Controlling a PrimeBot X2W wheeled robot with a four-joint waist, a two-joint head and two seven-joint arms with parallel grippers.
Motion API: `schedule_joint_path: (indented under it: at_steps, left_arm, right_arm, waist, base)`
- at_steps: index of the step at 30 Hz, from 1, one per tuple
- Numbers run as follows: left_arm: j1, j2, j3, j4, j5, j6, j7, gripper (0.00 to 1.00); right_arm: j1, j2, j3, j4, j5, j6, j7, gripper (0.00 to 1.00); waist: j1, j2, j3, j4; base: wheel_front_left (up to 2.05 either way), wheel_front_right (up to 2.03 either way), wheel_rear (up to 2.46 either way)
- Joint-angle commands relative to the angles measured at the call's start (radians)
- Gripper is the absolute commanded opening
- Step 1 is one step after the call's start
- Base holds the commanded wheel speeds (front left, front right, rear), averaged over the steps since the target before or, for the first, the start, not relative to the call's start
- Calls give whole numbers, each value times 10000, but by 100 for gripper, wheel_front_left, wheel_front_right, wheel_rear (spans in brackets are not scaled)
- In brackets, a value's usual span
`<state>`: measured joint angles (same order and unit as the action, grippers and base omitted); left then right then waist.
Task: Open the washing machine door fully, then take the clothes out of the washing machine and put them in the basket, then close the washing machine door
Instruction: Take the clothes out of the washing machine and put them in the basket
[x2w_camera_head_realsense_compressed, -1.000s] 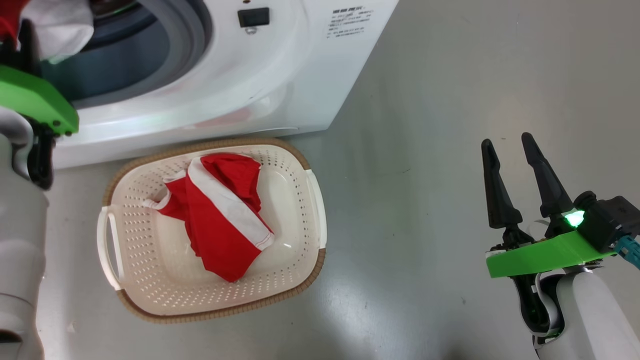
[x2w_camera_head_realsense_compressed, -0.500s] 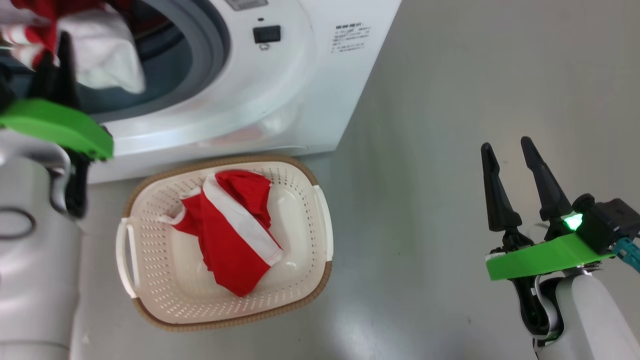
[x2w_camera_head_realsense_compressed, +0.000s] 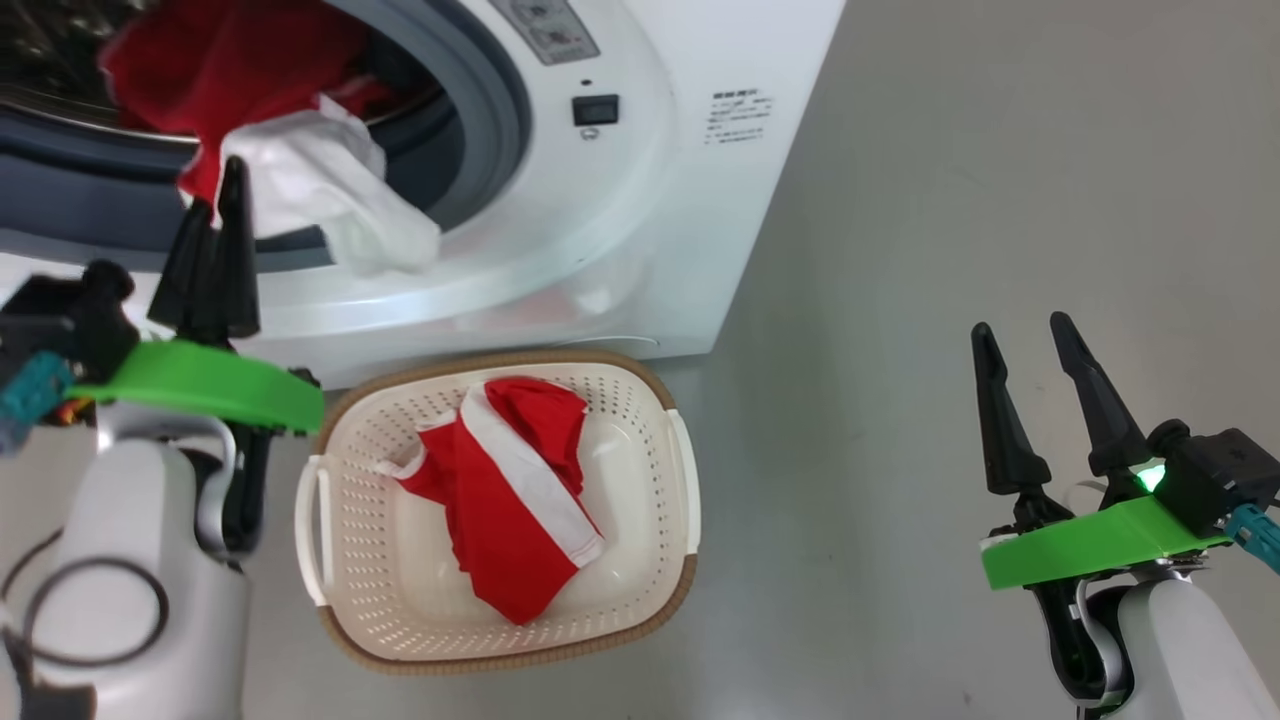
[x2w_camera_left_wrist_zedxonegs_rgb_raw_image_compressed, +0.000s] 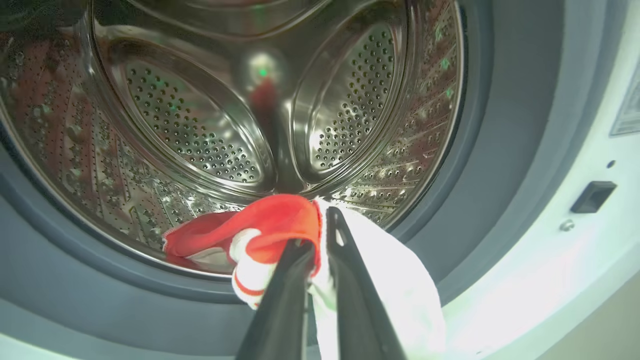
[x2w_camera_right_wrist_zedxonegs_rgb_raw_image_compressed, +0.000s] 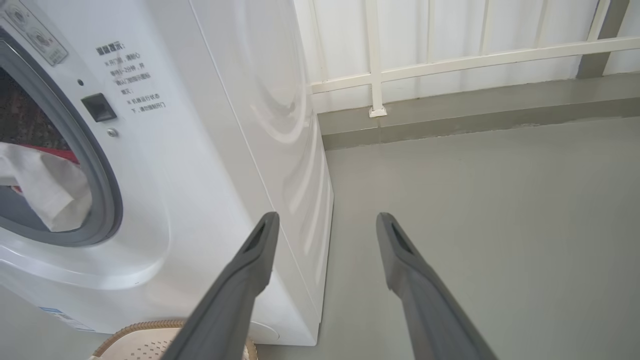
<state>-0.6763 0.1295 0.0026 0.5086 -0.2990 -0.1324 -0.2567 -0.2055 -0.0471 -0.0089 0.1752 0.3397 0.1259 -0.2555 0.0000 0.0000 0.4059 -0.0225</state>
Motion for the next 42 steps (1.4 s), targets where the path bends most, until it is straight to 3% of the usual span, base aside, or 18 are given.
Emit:
schedule_joint_path:
  at_steps: [1, 28, 34, 42]
  left_arm:
    - [159, 312, 330, -387, 103, 17, -51, 0]
    - [3729, -617, 506, -7152, 309, 17, -51, 0]
    - [4019, -689, 178, -6654, 212, 17, -51, 0]
    - [3889, -648, -260, -4093, -21, 17, -51, 0]
  right_arm:
    - [189, -31, 174, -212, -91, 48, -63, 100]
    - [438, -31, 33, -185, -195, 48, -63, 100]
    - [345, -31, 96, -202, -199, 48, -63, 100]
    - [181, -31, 236, -219, -111, 48, -63, 100]
  waist:
    - [0, 0, -109, 110]
    - [0, 0, -512, 471]
    - [0, 0, -351, 420]
    - [0, 0, 25, 263]
  base:
    - [0, 0, 0]
    - [0, 0, 0]
    - [0, 0, 0]
    - [0, 0, 0]
